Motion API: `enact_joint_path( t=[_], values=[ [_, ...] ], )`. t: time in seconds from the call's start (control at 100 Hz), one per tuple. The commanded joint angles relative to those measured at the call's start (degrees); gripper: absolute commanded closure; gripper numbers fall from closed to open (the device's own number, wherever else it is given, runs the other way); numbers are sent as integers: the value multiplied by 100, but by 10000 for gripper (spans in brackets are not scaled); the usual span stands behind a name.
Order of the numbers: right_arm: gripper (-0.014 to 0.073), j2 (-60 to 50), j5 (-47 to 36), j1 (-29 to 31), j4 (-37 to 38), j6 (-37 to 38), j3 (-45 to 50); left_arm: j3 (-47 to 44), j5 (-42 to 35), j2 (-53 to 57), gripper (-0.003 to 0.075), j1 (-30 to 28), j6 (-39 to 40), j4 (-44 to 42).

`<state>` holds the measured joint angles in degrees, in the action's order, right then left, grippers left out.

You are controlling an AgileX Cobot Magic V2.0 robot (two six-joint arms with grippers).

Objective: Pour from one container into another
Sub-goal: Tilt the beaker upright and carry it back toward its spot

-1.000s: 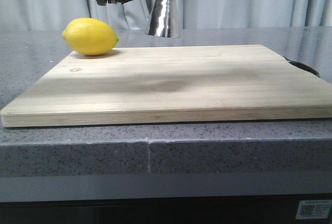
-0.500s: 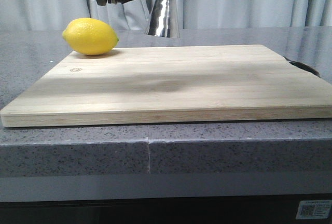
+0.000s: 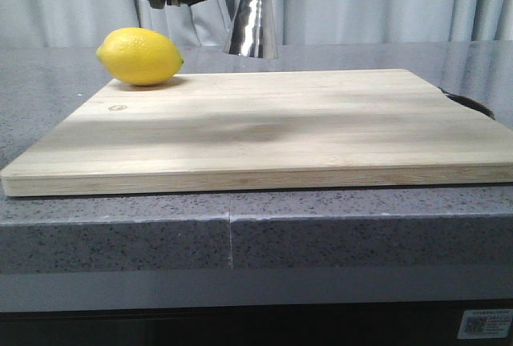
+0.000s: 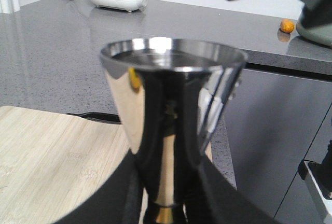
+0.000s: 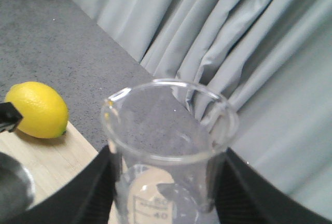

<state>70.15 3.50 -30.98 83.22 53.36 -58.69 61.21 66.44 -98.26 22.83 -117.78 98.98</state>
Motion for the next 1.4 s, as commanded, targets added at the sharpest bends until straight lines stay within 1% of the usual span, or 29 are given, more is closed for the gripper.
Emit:
enact_joint_path(
  t=[0.0, 0.14, 0.34, 0.44, 0.59, 0.71, 0.79, 1.0, 1.39],
  values=[
    [347, -126, 2, 255, -4, 549, -213, 169, 633, 290, 739, 62, 5, 423],
    [347, -126, -535, 816, -4, 1095, -213, 169, 633, 290, 739, 62, 5, 423],
    [347, -99, -1490, 1636, -15, 1166, -213, 169, 633, 290, 739, 62, 5, 423],
    [347, -35, -2193, 2150, -140, 1166, -201, 169, 633, 290, 739, 62, 5, 423],
    [347, 289, -3389, 2994, -557, 1166, -192, 169, 633, 290, 739, 62, 5, 423],
    [347, 642, -4292, 3422, -703, 984, -192, 169, 633, 290, 739, 62, 5, 423],
    [347, 864, -4703, 3550, -712, 837, -192, 169, 633, 290, 739, 62, 5, 423],
    [347, 1309, -5143, 3576, -685, 619, -192, 169, 633, 290, 739, 62, 5, 423],
    [347, 1854, -5269, 3566, -695, 122, -45, 169, 633, 290, 739, 62, 5, 423]
  ],
)
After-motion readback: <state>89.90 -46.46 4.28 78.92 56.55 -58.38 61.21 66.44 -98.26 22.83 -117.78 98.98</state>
